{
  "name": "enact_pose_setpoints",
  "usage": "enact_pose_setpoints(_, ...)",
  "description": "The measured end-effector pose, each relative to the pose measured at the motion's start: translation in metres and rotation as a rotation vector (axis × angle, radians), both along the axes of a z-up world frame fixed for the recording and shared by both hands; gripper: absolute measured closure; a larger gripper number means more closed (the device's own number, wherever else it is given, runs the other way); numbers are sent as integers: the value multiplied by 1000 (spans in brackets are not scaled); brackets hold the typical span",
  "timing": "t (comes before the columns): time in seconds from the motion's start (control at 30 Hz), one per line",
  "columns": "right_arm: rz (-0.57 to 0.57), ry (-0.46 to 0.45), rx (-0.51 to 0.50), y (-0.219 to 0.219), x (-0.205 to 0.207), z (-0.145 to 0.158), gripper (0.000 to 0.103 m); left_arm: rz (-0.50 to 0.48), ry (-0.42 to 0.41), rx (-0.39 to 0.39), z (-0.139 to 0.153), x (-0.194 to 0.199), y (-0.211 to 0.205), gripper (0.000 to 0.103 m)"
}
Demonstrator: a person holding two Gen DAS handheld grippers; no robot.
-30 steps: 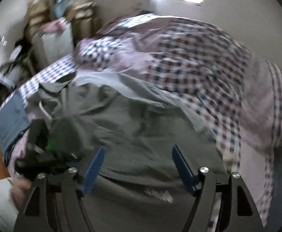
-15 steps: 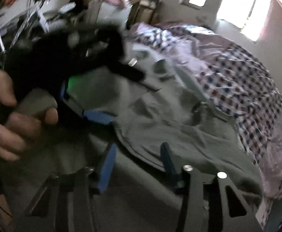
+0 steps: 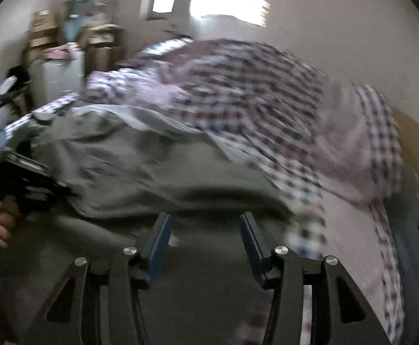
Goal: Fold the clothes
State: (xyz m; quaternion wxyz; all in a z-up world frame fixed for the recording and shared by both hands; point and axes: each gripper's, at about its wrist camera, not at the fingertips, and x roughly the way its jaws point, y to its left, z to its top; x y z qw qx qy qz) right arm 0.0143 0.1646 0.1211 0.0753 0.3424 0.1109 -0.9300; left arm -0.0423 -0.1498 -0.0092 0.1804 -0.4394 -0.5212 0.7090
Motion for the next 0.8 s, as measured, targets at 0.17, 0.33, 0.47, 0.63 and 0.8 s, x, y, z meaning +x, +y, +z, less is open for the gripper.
enact_pose_setpoints(0.17,-58,-33,36,26,4,-1,50,87,109,15,23,4,-28,101)
enact_pose_setpoints(0.33,-70,-70,56,35,-12,-10,50,168,154,12,32,6,-64,101)
enact_pose_setpoints(0.47,-72,-56,112,30,-22,-14,50,219,126,27,21,7,-84,101)
enact_pose_setpoints(0.63,-7,-33,244,5,-27,-17,51,217,116,20,20,13,-91,101)
enact_pose_setpoints(0.8,-20,-98,338,1,-42,-33,94,219,104,32,19,11,-90,101)
